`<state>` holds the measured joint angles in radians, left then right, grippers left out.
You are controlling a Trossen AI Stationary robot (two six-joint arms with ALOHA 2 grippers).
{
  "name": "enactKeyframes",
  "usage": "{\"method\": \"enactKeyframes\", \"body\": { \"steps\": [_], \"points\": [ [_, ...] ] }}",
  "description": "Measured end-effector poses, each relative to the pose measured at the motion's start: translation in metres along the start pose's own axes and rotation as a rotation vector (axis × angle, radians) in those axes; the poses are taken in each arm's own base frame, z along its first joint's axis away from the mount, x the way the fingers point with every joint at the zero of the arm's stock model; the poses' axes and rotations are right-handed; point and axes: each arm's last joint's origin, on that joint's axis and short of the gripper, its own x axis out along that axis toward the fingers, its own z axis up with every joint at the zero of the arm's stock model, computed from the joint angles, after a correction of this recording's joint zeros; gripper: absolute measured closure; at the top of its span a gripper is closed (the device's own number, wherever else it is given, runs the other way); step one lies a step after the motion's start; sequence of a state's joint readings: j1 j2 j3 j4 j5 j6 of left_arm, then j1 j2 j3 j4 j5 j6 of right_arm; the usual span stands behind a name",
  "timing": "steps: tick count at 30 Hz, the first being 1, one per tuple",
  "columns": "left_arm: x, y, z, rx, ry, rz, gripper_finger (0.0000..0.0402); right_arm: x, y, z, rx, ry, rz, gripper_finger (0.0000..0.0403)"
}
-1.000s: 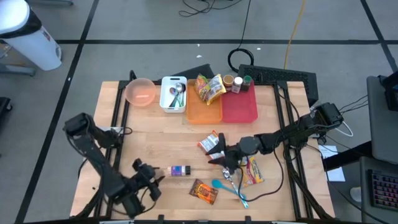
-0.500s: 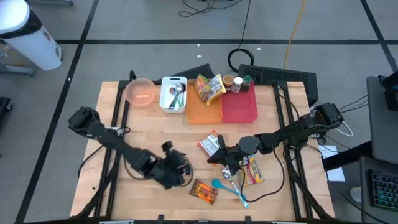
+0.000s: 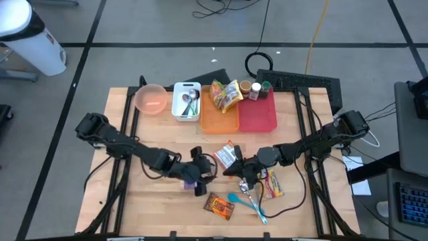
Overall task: Pick & Place Food Item
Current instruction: Put the brown seasoning bottle into the red bin
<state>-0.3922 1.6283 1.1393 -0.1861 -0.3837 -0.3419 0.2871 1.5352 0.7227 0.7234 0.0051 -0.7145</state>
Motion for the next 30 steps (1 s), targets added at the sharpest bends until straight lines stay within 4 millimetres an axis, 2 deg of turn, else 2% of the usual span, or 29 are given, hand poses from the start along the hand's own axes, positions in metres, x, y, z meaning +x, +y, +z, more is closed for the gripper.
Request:
{"method": "enactKeyframes", "body": {
  "steps": [12,20,30],
  "points": [
    [0.005,0.008,0.017,0.028,-0.103,-0.111,0.0203,0.0,-0.001,0.002,-0.004,-0.018,-0.014,0.0403],
    [0.005,0.011,0.014,0.027,-0.065,-0.082,0.0203,0.0,-0.001,-0.001,-0.007,0.048,-0.057,0.0403],
    [0.006,0.012,0.01,0.025,-0.031,-0.059,0.0203,0.0,-0.002,0.0,-0.007,0.038,-0.07,0.0403]
  ]
}}
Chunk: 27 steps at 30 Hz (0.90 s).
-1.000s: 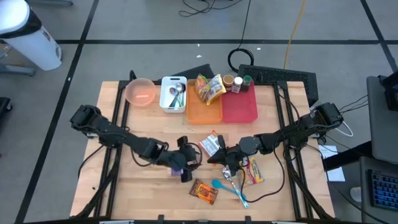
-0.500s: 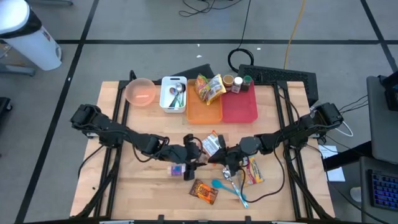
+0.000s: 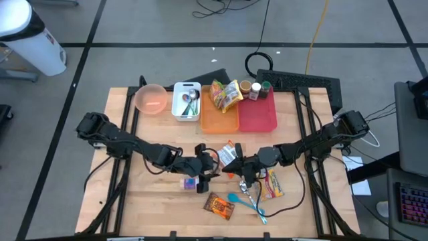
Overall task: Pick & Place Food Item
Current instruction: Put the brown seasoning bottle into the red bin
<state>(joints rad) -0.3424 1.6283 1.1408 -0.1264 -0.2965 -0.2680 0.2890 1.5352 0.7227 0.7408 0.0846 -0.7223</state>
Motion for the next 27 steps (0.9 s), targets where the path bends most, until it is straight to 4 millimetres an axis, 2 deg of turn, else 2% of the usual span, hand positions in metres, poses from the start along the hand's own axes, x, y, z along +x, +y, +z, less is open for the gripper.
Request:
{"method": "enactKeyframes", "body": {
  "steps": [6,16,27],
  "points": [
    [0.001,-0.001,0.004,-0.002,-0.032,-0.041,0.0203,0.0,0.001,0.0,0.0,-0.004,0.008,0.0403],
    [0.018,0.002,-0.001,0.013,-0.032,-0.072,0.0203,-0.001,0.004,-0.002,0.007,-0.004,0.043,0.0403],
    [0.018,0.0,0.003,0.065,-0.081,-0.093,0.0203,-0.001,0.003,0.0,0.022,-0.037,0.064,0.0403]
  ]
}}
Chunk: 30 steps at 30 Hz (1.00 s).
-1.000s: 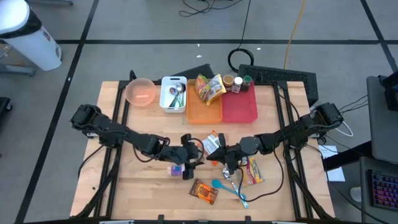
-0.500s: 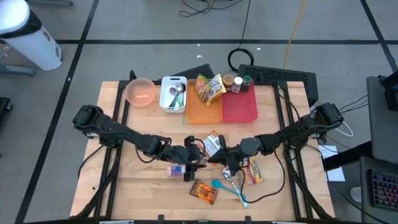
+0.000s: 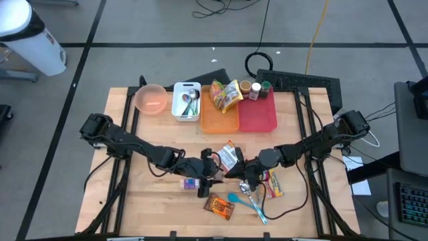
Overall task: Pick & Place Food Item
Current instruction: Put the brown seasoning bottle into the red bin
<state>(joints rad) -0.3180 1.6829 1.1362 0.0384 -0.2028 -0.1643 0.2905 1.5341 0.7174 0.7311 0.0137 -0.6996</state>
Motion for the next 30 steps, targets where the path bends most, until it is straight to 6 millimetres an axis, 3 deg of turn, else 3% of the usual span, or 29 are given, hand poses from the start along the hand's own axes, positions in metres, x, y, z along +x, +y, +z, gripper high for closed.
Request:
{"method": "enactKeyframes", "body": {
  "steps": [17,23,30],
  "points": [
    [0.0,0.002,0.003,0.078,-0.022,-0.005,0.0203,0.0,0.0,0.0,0.004,0.002,-0.002,0.0403],
    [-0.006,0.006,0.035,0.038,-0.301,0.007,0.0206,0.002,-0.009,0.004,0.009,-0.014,-0.073,0.0403],
    [0.0,0.014,0.03,0.039,-0.254,-0.051,0.0206,0.001,-0.007,0.0,0.033,-0.001,-0.046,0.0403]
  ]
}}
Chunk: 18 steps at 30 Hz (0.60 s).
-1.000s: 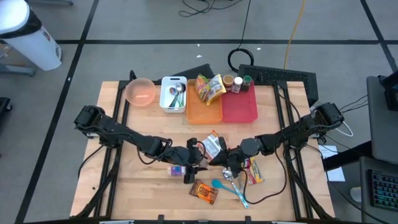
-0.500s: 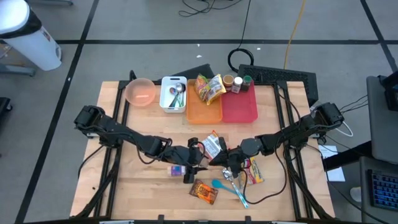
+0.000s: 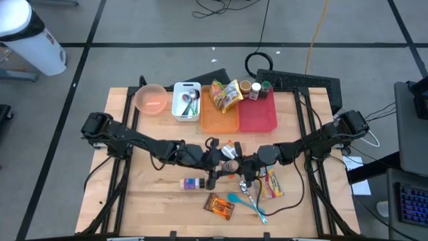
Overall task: Pick & Place Food Item
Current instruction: Put the brown seasoning bottle into the red bin
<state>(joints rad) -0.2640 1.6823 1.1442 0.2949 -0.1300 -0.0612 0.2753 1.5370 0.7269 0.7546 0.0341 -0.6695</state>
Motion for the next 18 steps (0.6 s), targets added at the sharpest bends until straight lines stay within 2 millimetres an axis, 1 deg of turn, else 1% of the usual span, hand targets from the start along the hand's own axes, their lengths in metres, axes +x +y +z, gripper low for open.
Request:
{"method": "enactKeyframes", "body": {
  "steps": [5,9,14,16,18],
  "points": [
    [-0.002,0.001,-0.001,0.011,0.025,0.009,0.0206,0.0,0.002,-0.003,0.003,0.021,0.027,0.0403],
    [-0.014,0.003,0.008,0.02,0.032,0.044,0.0206,0.0,0.002,-0.003,0.006,0.025,0.022,0.0403],
    [-0.042,-0.003,0.017,0.025,0.116,0.117,0.0206,0.0,0.002,-0.004,0.005,0.047,0.009,0.0399],
    [-0.055,-0.005,0.02,-0.001,0.158,0.139,0.0206,0.0,0.001,-0.005,0.004,0.065,-0.015,0.0389],
    [-0.063,-0.006,0.02,-0.056,0.193,0.146,0.0206,-0.001,0.0,-0.005,0.004,0.076,-0.035,0.0371]
  ]
}}
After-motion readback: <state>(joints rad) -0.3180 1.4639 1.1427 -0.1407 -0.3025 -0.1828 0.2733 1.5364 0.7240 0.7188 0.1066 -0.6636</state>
